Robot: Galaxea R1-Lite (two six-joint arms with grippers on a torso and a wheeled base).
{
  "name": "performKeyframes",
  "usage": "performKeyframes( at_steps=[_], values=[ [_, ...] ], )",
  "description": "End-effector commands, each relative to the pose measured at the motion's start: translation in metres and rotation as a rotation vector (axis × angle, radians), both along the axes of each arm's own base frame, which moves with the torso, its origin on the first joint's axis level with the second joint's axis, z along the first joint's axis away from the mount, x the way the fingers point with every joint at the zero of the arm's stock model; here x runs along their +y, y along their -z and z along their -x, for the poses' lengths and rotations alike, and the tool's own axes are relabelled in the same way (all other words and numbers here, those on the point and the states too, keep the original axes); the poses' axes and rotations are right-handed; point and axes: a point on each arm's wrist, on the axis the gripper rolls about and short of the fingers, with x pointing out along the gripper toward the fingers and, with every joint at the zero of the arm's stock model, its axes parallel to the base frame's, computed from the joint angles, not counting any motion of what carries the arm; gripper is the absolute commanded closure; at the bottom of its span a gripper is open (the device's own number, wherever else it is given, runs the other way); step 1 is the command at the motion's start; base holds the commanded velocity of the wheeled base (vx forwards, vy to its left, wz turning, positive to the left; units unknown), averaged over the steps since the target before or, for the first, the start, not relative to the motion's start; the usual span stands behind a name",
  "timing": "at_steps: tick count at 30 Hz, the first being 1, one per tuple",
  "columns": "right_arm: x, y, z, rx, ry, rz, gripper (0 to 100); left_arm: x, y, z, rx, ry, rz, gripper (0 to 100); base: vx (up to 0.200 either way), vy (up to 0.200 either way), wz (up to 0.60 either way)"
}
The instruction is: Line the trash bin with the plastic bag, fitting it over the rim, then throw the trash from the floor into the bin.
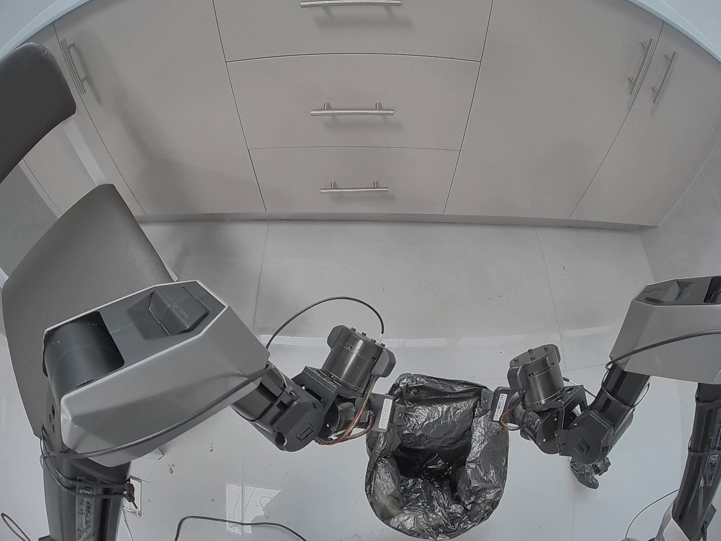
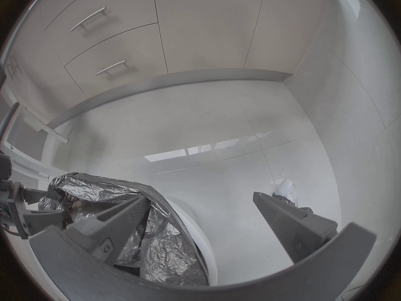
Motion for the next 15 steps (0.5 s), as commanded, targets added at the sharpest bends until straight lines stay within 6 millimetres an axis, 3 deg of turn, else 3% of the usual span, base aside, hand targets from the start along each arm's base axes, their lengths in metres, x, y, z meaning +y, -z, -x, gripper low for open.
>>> performKeyframes(
  at_steps=[1,5,15],
  values=[
    [-0.001,0.005,-0.001,0.011,0.005,0.007,0,0.000,0.014,-0.003,0.006,-0.018,-0.039,0,0.000,0.000,0.00],
    [-0.003,0.014,-0.003,0.035,0.015,0.018,0,0.000,0.025,-0.007,-0.069,-0.079,-0.155,0,0.000,0.000,0.00],
    [-0.011,0.018,-0.011,0.047,0.027,0.002,0,-0.002,0.024,-0.009,-0.088,-0.077,-0.144,0,0.000,0.000,0.00]
  ],
)
